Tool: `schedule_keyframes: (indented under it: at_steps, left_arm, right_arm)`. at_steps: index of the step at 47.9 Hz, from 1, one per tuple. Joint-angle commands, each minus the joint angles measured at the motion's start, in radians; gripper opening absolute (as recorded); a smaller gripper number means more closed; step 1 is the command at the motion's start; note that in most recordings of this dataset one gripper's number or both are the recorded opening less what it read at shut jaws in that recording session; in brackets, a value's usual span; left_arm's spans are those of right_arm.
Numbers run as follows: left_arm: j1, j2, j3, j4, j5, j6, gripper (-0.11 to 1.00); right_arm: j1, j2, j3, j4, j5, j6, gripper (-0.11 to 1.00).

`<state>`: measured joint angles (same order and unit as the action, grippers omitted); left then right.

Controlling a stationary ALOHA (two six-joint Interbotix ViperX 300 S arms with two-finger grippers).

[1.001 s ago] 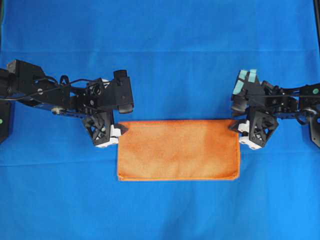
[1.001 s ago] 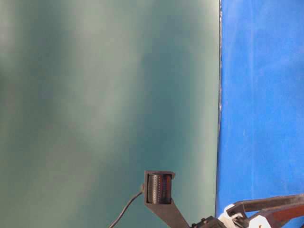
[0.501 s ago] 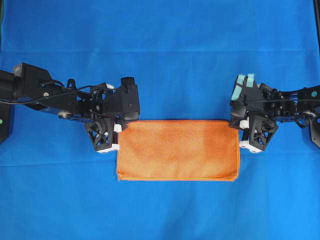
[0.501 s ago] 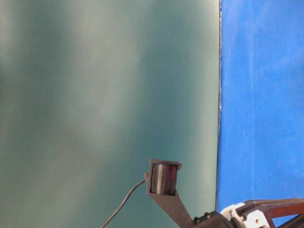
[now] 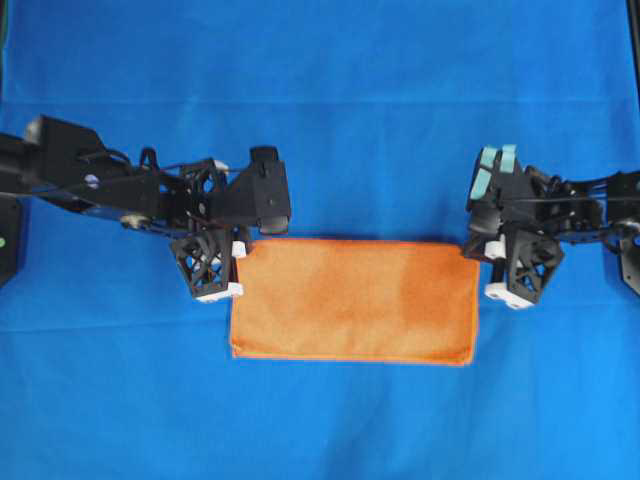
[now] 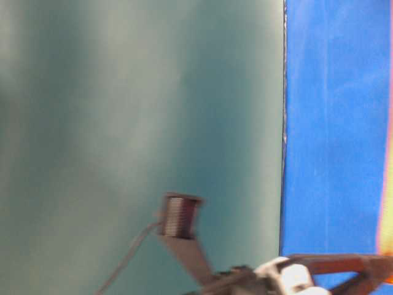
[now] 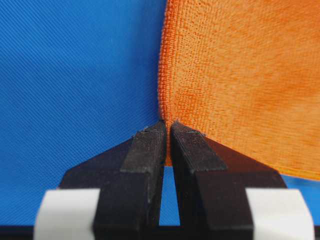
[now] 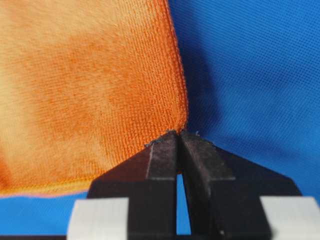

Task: Fold the orange towel.
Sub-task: 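Lift the strip and rotate it vertical, right gripper moving to top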

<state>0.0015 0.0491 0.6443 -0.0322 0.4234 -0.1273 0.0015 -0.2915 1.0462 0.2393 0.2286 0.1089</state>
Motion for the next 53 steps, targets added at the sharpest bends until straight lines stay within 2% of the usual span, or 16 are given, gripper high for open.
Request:
schedule_keyframes:
  at_steps: [1,16,25,34,42,53]
  left_arm:
    - [-0.009,-0.069,-0.032,0.003,0.028,0.0,0.03]
    - [-0.037,-0.213,-0.057,0.003,0.075,0.006,0.03]
    - [-0.041,-0.279,-0.041,0.003,0.081,0.003,0.03]
    - [-0.041,-0.282,-0.037,0.003,0.069,0.002,0.03]
    - [-0.058,-0.273,-0.04,0.003,0.017,0.002,0.03]
    - [-0.126,-0.232,-0.066,0.005,-0.117,0.015,0.03]
  right_arm:
    - [0.003,-0.081,-0.034,-0.002,0.046,0.002,0.02]
    - [0.003,-0.295,-0.089,-0.014,0.183,0.002,0.02]
    - [0.003,-0.347,-0.092,-0.035,0.186,0.0,0.02]
    - [-0.014,-0.344,-0.094,-0.072,0.158,0.002,0.02]
    - [-0.097,-0.301,-0.106,-0.098,0.146,0.002,0.02]
    - [-0.264,-0.267,-0.123,-0.178,0.106,0.0,0.02]
